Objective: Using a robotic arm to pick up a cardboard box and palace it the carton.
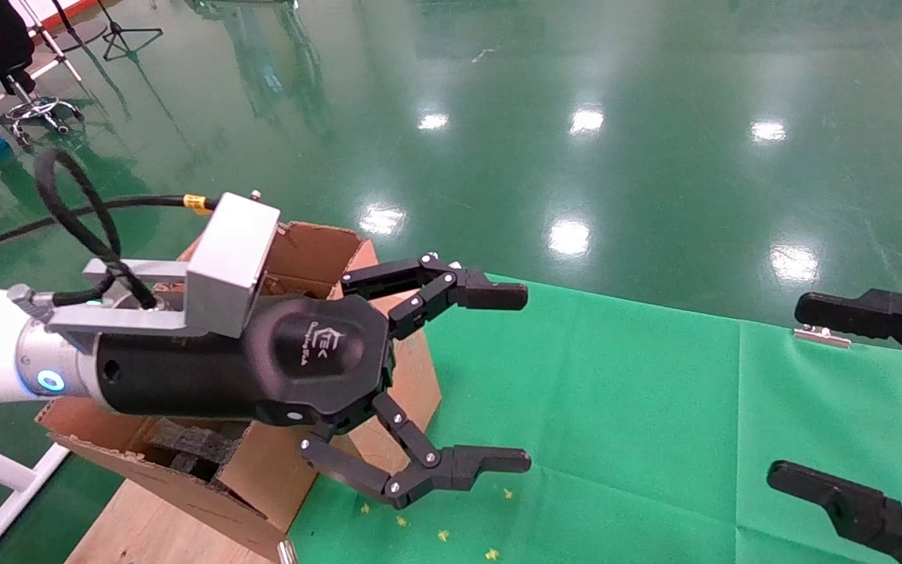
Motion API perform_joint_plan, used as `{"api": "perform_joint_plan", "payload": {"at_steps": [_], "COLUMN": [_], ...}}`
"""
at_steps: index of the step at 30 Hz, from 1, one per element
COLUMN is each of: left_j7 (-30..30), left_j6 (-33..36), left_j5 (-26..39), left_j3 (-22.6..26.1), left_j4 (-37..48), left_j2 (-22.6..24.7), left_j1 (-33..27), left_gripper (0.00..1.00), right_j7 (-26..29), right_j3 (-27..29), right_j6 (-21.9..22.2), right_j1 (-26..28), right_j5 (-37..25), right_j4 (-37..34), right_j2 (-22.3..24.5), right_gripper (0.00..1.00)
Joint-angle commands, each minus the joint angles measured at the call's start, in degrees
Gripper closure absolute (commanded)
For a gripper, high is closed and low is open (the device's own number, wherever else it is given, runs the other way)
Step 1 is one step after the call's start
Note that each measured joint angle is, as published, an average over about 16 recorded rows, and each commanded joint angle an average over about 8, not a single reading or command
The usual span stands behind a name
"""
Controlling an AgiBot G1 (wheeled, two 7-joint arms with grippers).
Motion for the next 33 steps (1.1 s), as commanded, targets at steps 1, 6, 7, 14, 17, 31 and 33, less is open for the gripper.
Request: {"api": "perform_joint_plan", "payload": {"at_steps": [1, 6, 7, 14, 17, 31, 33], "left_j7": [0.0, 0.0, 0.0, 0.0, 0.2, -1.7, -1.6], "left_j6": [0.0, 0.0, 0.0, 0.0, 0.1, 3.8, 4.0], "left_j5": [0.0, 0.0, 0.0, 0.2, 1.4, 24.3, 25.5], "left_j3": [0.0, 0.0, 0.0, 0.0, 0.3, 8.4, 8.9], "left_j4": [0.0, 0.0, 0.0, -0.1, -0.6, -4.3, -4.2], "left_j2": [0.0, 0.0, 0.0, -0.1, -0.6, -4.1, -4.1], "left_j1": [0.0, 0.0, 0.0, 0.0, -0.5, -15.7, -16.6], "left_gripper": [0.00, 0.00, 0.00, 0.00, 0.00, 0.00, 0.00], "right_j7": [0.0, 0.0, 0.0, 0.0, 0.0, 0.0, 0.0], "right_j3": [0.0, 0.0, 0.0, 0.0, 0.0, 0.0, 0.0], "right_j6": [0.0, 0.0, 0.0, 0.0, 0.0, 0.0, 0.0], "right_j1": [0.0, 0.0, 0.0, 0.0, 0.0, 0.0, 0.0], "right_j5": [0.0, 0.0, 0.0, 0.0, 0.0, 0.0, 0.0], "right_j4": [0.0, 0.0, 0.0, 0.0, 0.0, 0.0, 0.0], "right_j2": [0.0, 0.0, 0.0, 0.0, 0.0, 0.0, 0.0], "right_gripper": [0.00, 0.00, 0.00, 0.18, 0.56, 1.00, 1.00]}}
